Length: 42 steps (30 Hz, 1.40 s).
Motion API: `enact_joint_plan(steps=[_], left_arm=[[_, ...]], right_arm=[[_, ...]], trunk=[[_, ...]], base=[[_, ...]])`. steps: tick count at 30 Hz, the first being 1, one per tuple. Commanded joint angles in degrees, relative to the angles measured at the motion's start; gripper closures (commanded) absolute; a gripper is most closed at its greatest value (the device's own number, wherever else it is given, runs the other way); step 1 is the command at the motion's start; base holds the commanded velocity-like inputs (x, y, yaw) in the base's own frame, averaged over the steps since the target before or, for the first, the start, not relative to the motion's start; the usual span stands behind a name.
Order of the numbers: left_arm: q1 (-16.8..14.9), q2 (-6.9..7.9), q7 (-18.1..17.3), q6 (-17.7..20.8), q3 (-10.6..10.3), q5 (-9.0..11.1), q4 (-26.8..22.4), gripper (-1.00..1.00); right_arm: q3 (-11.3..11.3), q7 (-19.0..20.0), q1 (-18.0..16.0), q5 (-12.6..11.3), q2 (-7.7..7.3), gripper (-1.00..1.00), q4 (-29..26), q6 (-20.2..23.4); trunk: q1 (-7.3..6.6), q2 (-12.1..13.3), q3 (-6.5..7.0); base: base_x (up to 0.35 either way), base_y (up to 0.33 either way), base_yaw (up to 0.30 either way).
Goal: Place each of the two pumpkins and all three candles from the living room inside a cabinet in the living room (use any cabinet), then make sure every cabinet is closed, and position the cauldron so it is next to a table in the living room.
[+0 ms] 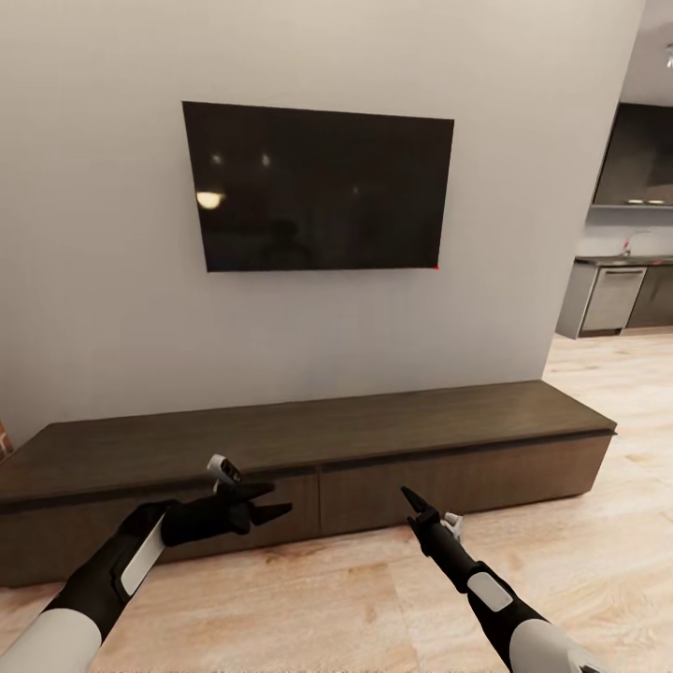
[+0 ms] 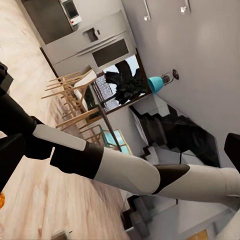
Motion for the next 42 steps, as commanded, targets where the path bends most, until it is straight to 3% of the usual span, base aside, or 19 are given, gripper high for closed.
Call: enact_joint_plan(steps=[1,19,22,26,29,39,42], left_arm=[[-0.05,0.08,-0.2,0.6,-0.19,0.16,-0.17,-1.0],[-0.05,0.11,-0.19,0.6,-0.27,0.24,-0.7,-1.0],[-0.05,0.15,-0.19,0.6,-0.23,0.24,-0.67,-1.0],[-0.05,0.19,-0.19,0.6,-0.23,0.24,-0.66,-1.0],[-0.05,0.19,-0.19,0.6,-0.2,0.24,-0.66,-1.0],[-0.05,0.27,-0.42,0.6,-0.14,0.32,-0.65,-1.0],[-0.05,0.28,-2.99,0.57,-0.12,0.21,-0.65,-1.0]], right_arm=[[-0.05,0.08,-0.02,-0.54,0.0,-1.0,-0.03,0.56],[0.09,1.1,-0.02,-0.58,-0.35,-1.0,-0.05,0.41],[-0.14,2.87,-0.02,-0.86,-1.34,-1.0,0.03,1.71],[-0.35,6.45,-0.02,-1.33,-3.35,-1.0,0.11,6.94],[-0.27,9.09,-0.02,-3.28,-4.77,-1.0,0.45,9.31],[-0.25,9.94,-0.02,-4.88,-5.44,-1.0,0.81,10.17],[-0.23,10.02,-0.02,-4.9,-5.41,-1.0,0.82,10.18]], trunk=[[0.21,-0.44,-0.24],[4.17,-7.66,-3.48],[4.83,-8.86,-4.01],[5.71,-10.47,-4.73],[6.36,-11.67,-5.27],[6.39,-11.69,-5.49],[6.39,-11.69,-5.49]], base=[[0.0,0.0,0.0],[0.0,0.0,0.0],[0.0,0.0,0.0],[0.0,0.0,0.0],[0.0,0.0,0.0],[0.0,0.0,0.0],[0.019,0.0,0.0]])
